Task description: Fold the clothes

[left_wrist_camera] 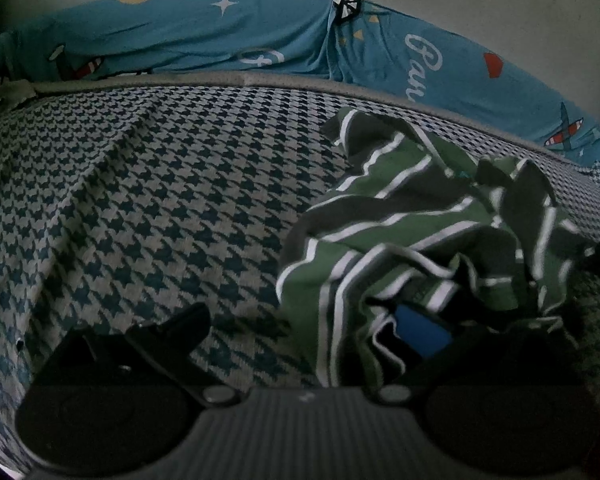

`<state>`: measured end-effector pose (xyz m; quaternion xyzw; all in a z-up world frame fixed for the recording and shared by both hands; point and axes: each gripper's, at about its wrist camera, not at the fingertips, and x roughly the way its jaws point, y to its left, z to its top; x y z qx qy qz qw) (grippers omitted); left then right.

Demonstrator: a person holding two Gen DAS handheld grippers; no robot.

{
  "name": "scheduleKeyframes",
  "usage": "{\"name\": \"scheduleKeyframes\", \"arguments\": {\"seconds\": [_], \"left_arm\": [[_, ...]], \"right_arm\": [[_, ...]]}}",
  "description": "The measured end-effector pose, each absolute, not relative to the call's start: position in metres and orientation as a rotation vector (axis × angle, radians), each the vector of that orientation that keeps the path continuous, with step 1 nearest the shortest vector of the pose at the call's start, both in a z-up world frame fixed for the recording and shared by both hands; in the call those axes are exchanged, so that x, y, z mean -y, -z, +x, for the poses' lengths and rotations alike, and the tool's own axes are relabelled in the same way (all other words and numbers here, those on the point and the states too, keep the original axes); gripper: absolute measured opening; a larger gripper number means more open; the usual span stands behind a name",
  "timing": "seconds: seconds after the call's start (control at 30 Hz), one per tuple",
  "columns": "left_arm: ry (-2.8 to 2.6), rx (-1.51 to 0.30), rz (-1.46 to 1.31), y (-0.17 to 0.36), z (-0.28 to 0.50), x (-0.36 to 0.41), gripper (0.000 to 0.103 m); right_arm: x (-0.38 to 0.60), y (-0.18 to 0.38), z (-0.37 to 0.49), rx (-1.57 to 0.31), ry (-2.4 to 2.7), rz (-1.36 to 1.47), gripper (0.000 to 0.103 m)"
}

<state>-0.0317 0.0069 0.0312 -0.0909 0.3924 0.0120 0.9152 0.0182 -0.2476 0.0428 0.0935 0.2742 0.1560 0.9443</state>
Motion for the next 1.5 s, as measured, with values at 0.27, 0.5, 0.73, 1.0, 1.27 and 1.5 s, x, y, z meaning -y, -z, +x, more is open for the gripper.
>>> {"name": "scheduleKeyframes", "arguments": {"seconds": [0.27,0.5,0.73,1.0,1.27,1.5], "left_arm": [[-0.032,-0.809,-0.175,-0.029,-0.03,-0.002,0.103],[-0.018,-0.793,-0.166,-0.03,-0.028,0.007,0.103],[0.017,-0.773,-0.141,-0.031,-0.028,0.019,0.103],[0.03,-0.757,-0.15,-0.034,-0.028,0.022,0.103],[0.047,-0.746,-0.209,-0.046,-0.022,0.016,0.103],[0.046,-0.739,-0.24,-0.058,-0.001,0.012,0.103]], "right_arm": [[0.3,-0.05,0.012,-0.523,-0.086,0.261,0.009],[0.334,-0.052,0.004,-0.48,0.141,0.247,0.009],[0.359,-0.052,-0.001,-0.461,0.326,0.272,0.009],[0.353,-0.059,-0.004,-0.409,0.32,0.248,0.012],[0.354,-0.068,0.0,-0.39,0.246,0.276,0.027],[0.336,-0.074,0.016,-0.435,0.021,0.246,0.034]]}}
